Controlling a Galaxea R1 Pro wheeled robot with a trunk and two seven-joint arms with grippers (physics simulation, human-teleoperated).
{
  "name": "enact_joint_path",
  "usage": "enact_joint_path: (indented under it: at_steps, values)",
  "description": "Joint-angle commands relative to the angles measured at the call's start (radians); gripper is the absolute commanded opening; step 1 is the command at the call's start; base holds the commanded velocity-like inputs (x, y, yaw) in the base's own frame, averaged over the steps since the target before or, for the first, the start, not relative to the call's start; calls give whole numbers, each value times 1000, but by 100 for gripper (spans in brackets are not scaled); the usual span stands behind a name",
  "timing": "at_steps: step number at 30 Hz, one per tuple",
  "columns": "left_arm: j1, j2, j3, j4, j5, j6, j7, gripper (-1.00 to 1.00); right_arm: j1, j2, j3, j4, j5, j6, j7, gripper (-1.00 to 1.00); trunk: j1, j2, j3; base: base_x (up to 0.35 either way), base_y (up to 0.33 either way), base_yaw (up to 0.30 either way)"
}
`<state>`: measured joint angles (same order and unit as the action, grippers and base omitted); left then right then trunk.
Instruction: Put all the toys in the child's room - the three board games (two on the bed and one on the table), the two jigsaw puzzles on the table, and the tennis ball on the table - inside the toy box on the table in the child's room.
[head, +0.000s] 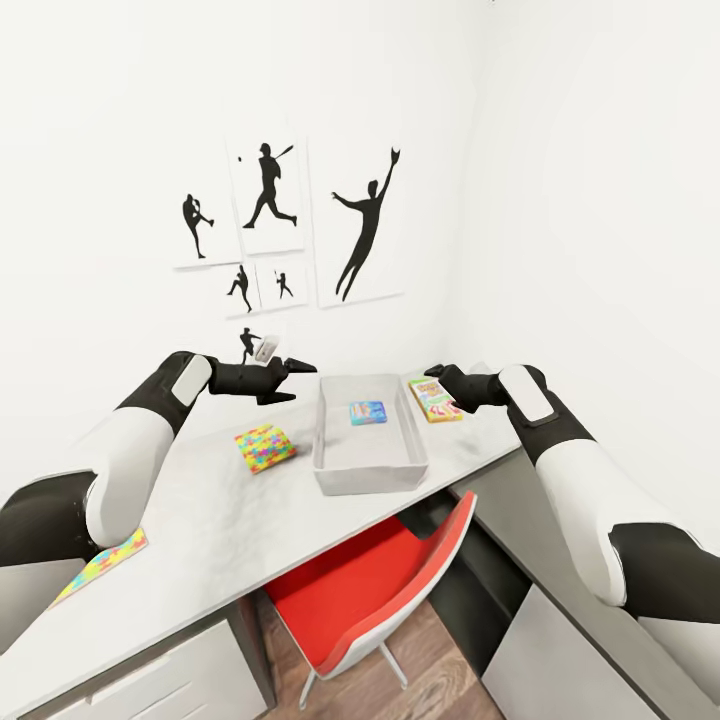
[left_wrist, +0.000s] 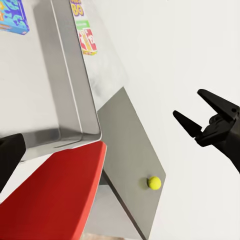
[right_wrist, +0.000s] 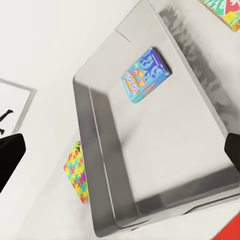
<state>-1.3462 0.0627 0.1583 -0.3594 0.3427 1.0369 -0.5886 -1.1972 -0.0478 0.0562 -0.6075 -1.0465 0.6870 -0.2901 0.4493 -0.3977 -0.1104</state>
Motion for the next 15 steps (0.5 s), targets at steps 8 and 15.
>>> enact_joint_path:
  at_steps: [8,15]
  values:
    - [1,-2,7,0,-10,3,-6,100,-1,-2,4,-1,-12,1,-9,100,1,-2,-1,0,0,9]
    - [1,-3,7,0,-10,3,-5,100,-1,-2,4,-1,-12,2,-9,100,1,-2,-1,0,0,0]
